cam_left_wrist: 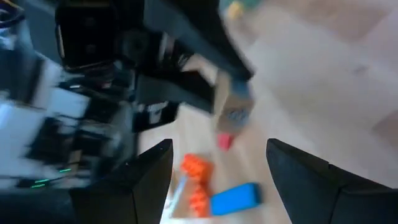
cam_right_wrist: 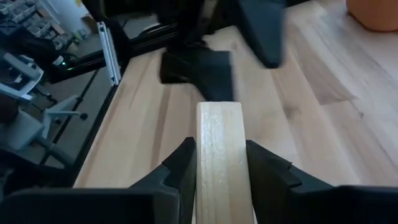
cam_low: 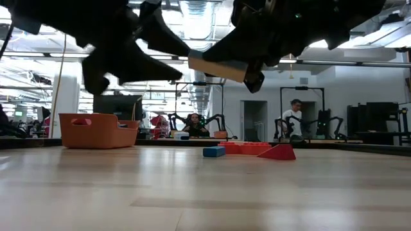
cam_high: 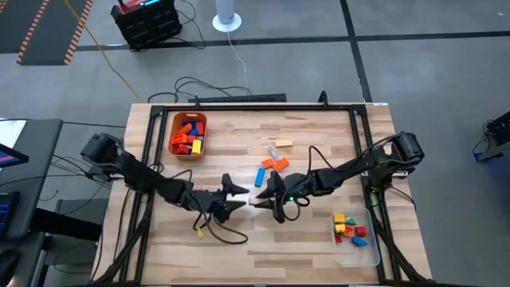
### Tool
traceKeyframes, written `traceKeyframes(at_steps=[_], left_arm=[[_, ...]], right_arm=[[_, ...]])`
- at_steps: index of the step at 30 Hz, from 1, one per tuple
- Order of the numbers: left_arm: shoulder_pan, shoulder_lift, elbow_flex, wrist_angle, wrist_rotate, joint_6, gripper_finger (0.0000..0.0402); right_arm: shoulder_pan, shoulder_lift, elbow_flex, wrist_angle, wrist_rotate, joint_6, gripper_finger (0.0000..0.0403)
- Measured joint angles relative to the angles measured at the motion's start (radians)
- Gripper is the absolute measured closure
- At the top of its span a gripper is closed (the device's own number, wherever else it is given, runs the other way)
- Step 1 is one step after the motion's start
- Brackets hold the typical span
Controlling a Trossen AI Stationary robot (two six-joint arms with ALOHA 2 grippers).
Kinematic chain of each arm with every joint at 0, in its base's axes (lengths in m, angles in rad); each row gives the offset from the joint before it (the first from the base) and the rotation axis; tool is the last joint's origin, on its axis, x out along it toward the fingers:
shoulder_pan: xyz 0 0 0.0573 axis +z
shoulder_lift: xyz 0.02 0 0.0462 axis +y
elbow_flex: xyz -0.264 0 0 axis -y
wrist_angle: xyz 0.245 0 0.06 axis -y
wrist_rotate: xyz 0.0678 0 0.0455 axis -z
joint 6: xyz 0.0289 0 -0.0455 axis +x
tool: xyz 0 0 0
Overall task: Sort blocks by size
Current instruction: Put the large brown wooden block into the orange bin
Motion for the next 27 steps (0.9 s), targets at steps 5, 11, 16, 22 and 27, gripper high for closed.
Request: traceKeyframes(at_steps=[5, 11, 16, 22, 27], left_arm=[[-0.002, 0.073, 0.000, 0.082, -0.015, 0.157, 0.0148], [-0.002, 0.127, 0.000, 0.189, -0.013, 0.327, 0.0148], [-0.002, 0.126, 0.000, 0.220, 0.009, 0.368, 0.0151], [0.027, 0.126, 0.000, 0.224, 0.116, 0.428, 0.0204], [0.056, 0.126, 0.000, 0.225, 0.143, 0.442, 0.0273]], right_arm=[[0.000, 0.000, 0.000, 0.019, 0.000, 0.005, 0.0263], [-0.002, 0.000, 0.000, 0.013, 0.000, 0.048, 0.0263], [-0.002, 0.000, 0.000, 0.013, 0.000, 0.053, 0.0263], [-0.016, 0.000, 0.000, 0.015, 0.000, 0.053, 0.0262], [-0.015, 0.000, 0.000, 0.014, 0.000, 0.056, 0.0262]])
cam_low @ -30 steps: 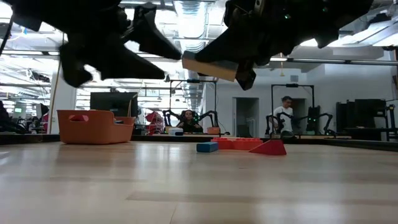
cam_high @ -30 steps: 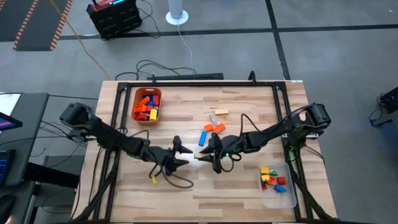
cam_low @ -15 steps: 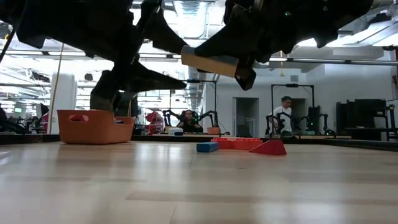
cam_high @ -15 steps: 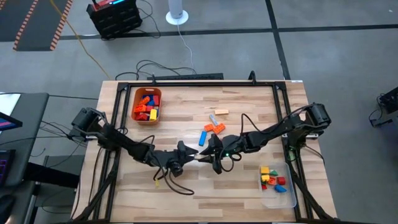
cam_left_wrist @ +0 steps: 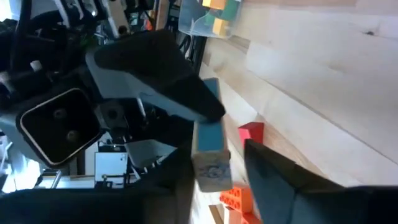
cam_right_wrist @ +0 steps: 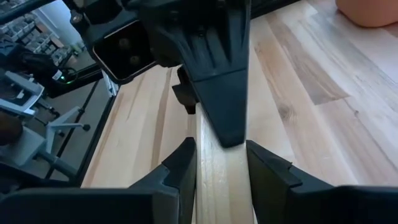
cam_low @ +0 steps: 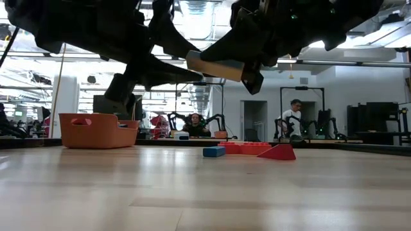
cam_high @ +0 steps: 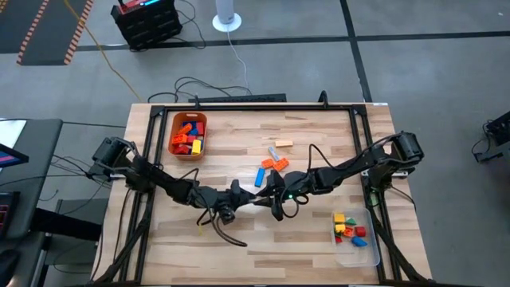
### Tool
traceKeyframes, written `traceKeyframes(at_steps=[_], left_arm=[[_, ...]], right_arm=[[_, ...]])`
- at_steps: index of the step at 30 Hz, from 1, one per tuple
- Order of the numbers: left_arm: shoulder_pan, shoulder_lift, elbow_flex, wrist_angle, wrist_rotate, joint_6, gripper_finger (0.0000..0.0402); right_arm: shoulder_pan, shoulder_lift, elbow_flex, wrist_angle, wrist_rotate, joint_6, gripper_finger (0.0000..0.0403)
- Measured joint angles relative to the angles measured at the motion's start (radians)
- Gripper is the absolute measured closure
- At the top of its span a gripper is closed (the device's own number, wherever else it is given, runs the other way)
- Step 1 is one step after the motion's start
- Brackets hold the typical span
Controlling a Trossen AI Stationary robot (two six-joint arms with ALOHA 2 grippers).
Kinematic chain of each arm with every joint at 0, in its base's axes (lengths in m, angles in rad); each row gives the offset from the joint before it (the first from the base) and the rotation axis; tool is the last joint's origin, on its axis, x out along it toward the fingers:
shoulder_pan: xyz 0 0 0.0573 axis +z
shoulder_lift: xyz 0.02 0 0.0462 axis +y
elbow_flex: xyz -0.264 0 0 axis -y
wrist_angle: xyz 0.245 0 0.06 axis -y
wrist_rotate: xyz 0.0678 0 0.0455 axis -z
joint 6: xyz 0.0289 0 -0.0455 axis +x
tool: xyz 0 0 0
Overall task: Sort blocks by size
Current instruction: Put the large brown wooden block into the orange bin
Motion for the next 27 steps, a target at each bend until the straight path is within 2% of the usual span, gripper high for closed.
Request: traceKeyframes(at_steps=[5, 9, 14, 17, 21, 27], left_arm=[[0.003, 0.000, 0.002, 0.004, 0.001, -0.002, 0.0342], [0.002, 0.000, 0.002, 0.003, 0.002, 0.004, 0.0347], [-0.002, -0.002, 0.001, -0.004, -0.007, -0.049, 0.0347], [-0.023, -0.033, 0.000, -0.031, -0.109, -0.076, 0.0347], [-0.042, -0.118, -0.001, -0.140, -0.341, -0.152, 0.0347], [0.001, -0.309, 0.000, -0.589, -0.555, -0.564, 0.0347]], right_arm=[[0.003, 0.000, 0.000, -0.001, 0.000, -0.012, 0.0260], [0.003, 0.000, 0.000, 0.000, 0.000, -0.030, 0.0242], [-0.005, -0.017, 0.000, -0.051, -0.039, -0.034, 0.0196], [-0.004, -0.057, 0.000, -0.149, -0.044, -0.034, 0.0175], [0.008, -0.111, 0.000, -0.291, 0.017, -0.014, 0.0167], [0.076, -0.128, 0.000, -0.443, 0.268, -0.004, 0.0175]])
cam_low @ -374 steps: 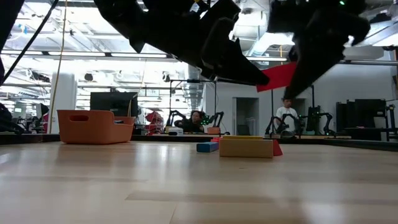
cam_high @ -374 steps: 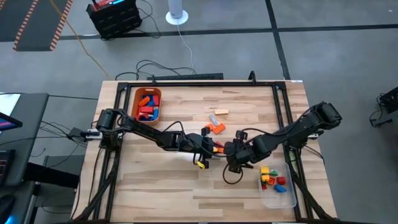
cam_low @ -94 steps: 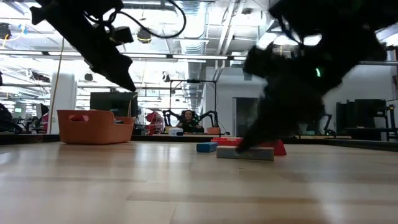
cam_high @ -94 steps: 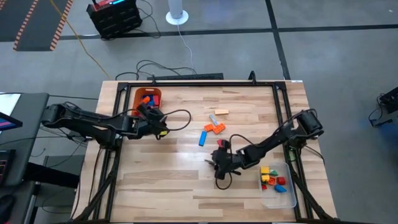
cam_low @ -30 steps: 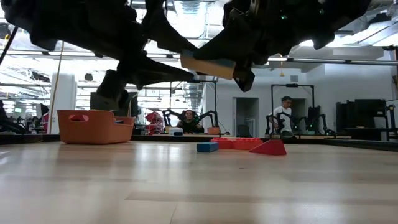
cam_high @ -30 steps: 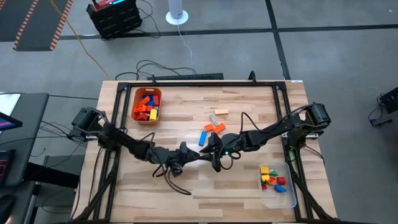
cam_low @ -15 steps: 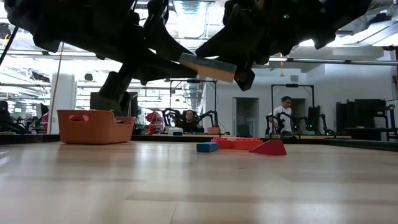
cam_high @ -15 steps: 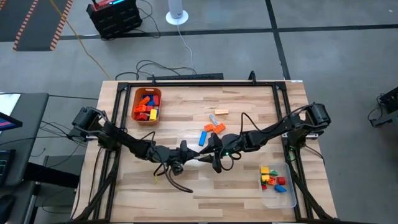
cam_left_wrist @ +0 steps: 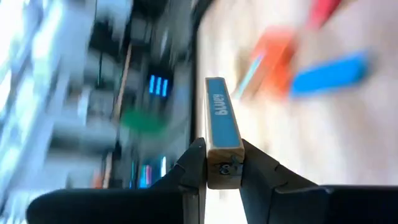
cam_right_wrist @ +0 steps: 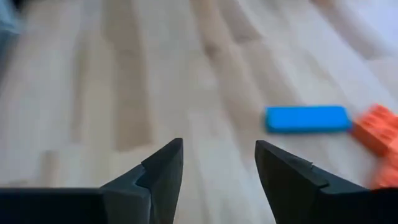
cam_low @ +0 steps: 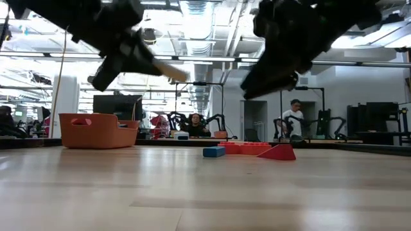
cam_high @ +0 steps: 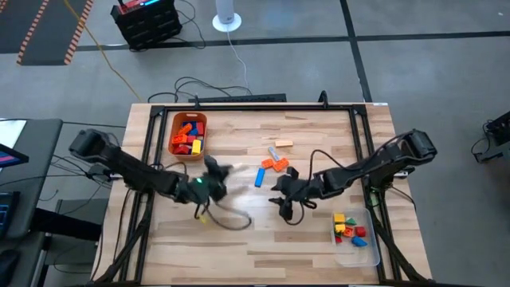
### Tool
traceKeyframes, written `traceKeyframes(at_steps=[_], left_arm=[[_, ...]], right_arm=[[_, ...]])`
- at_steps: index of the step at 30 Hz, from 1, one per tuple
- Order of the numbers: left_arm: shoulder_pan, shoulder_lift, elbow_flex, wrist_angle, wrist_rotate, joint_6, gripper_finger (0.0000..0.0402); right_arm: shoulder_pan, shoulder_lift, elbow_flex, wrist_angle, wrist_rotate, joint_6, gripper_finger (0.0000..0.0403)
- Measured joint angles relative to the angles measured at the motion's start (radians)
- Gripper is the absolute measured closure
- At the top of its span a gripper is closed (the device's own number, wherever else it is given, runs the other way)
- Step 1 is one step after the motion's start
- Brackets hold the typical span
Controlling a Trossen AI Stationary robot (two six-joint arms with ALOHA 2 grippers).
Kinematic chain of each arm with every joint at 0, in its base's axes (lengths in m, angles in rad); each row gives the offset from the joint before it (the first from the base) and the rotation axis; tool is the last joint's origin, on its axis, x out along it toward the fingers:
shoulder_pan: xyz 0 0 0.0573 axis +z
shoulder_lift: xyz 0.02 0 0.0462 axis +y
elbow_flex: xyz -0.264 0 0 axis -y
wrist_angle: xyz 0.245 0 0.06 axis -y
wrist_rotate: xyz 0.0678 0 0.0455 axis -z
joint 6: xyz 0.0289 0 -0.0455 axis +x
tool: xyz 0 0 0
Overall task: Sort blocks by size
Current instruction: Put the large brown wooden block into the orange bin
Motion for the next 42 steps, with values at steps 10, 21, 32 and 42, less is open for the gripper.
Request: traceKeyframes(at_steps=[10, 21, 32, 42], left_arm=[[0.295, -0.278, 0.000, -0.755, -0.123, -0.863, 0.0345], [0.528, -0.314, 0.000, -0.929, 0.132, -1.071, 0.0326], [0.526, -0.313, 0.000, -0.939, 0.157, -1.039, 0.0219], [0.526, -0.313, 0.000, -0.908, 0.157, -1.052, 0.0148]], right_arm=[[-0.010, 0.014, 0.000, -0.075, 0.159, 0.027, 0.0178], [-0.003, 0.014, 0.000, -0.023, 0.158, 0.020, 0.0178], [-0.008, 0.014, 0.000, -0.203, 0.154, 0.211, 0.0178], [0.000, 0.069, 0.001, -0.317, 0.184, 0.536, 0.0178]])
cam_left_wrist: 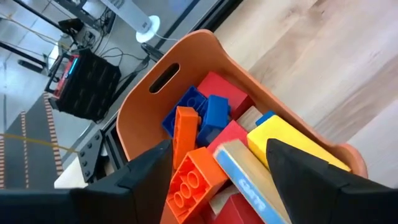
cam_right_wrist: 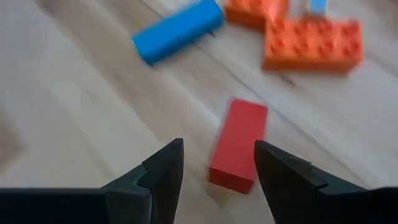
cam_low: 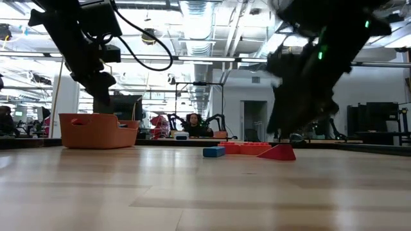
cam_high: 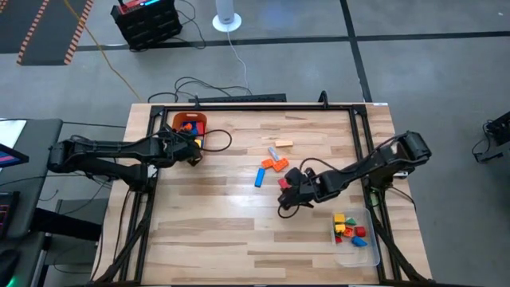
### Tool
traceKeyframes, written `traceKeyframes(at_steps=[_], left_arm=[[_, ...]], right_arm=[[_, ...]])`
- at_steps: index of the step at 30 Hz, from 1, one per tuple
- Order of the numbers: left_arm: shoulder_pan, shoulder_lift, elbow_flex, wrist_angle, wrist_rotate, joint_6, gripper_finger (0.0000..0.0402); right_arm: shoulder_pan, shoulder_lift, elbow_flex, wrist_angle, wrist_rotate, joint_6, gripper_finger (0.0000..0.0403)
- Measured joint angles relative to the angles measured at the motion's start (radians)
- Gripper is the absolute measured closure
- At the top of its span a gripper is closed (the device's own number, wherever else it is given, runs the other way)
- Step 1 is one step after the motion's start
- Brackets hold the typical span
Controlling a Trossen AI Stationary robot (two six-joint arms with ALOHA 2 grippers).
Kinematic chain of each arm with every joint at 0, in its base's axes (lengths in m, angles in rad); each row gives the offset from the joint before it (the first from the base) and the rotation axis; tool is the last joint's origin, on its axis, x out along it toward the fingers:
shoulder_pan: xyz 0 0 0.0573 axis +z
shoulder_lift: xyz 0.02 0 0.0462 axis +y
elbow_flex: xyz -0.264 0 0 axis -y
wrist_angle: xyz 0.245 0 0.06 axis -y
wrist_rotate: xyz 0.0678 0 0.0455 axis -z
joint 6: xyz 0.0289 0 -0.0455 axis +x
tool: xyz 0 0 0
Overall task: Sort blocks by size
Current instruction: Put the large brown wooden block into the orange bin, then put the large red wooden block into the orange bin
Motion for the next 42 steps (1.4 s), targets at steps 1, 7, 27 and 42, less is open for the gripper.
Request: traceKeyframes(at_steps=[1, 7, 27, 42], left_arm=[[0.000, 0.000, 0.000, 0.002, 0.001, 0.000, 0.0148], [-0.008, 0.000, 0.000, 0.002, 0.004, -0.005, 0.0147], [-0.054, 0.000, 0.000, 0.134, 0.169, 0.121, 0.0148], [-0.244, 0.007, 0.000, 0.504, 0.404, 0.415, 0.0148]], right_arm=[[0.000, 0.027, -0.001, 0.005, -0.002, 0.010, 0.0178], [0.003, 0.148, 0.050, -0.015, -0.018, 0.017, 0.0178], [-0.003, 0.173, 0.101, -0.087, -0.081, -0.075, 0.0246], [0.026, -0.112, 0.135, -0.160, -0.200, -0.367, 0.0242]])
